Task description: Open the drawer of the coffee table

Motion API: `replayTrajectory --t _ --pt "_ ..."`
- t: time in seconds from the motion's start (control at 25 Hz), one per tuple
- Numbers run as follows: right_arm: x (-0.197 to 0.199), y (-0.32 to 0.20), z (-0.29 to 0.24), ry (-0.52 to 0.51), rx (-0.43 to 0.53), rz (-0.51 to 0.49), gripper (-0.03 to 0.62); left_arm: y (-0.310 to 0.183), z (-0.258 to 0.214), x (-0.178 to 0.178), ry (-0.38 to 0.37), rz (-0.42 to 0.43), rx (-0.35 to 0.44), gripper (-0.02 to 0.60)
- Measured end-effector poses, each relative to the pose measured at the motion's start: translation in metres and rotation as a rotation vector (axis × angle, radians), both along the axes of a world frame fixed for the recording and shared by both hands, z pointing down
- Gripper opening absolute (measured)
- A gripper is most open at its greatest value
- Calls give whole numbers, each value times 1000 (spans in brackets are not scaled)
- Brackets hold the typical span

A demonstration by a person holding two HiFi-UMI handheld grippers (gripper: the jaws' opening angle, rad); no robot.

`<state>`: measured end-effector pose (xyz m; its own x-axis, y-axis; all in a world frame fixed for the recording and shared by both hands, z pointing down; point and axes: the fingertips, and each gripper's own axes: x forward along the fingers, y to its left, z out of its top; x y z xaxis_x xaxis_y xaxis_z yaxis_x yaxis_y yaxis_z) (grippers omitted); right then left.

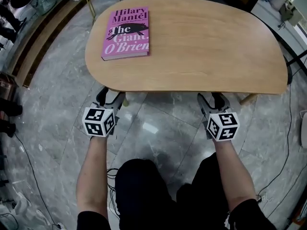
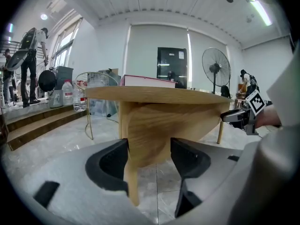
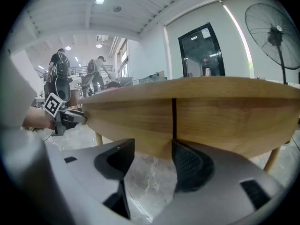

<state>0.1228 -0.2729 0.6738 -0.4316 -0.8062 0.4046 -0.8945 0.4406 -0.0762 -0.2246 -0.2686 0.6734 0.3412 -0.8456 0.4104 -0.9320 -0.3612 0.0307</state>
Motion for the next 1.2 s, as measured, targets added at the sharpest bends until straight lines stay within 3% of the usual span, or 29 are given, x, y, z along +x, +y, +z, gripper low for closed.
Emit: replayTrajectory --t 0.2,0.28,0.32,0.36,0.48,0.72,0.96,1.04,1.2 --pt "4 1 -1 -18 6 16 243 1 -2 0 4 -27 -14 230" --pt "-2 7 -4 -20 20 -40 223 4 -2 2 11 -25 -16 225" --pt "-14 12 -7 -11 35 -102 105 6 -2 2 15 -25 -16 221" --pt "-31 18 -10 8 50 -167 85 7 -3 1 17 -25 -17 221" --pt "-60 23 -16 13 53 -216 191 6 -3 -2 10 -30 -23 207" --pt "-5 16 21 -19 -67 -15 259 6 -2 -2 -16 -32 -9 224" --pt "8 5 54 -144 -136 28 286 7 17 -6 -79 -10 -43 225" --pt "8 3 64 -181 -153 32 298 10 22 -5 -73 -6 -49 215" --pt "5 -2 68 -176 -118 25 259 7 21 -2 -51 -19 -38 210"
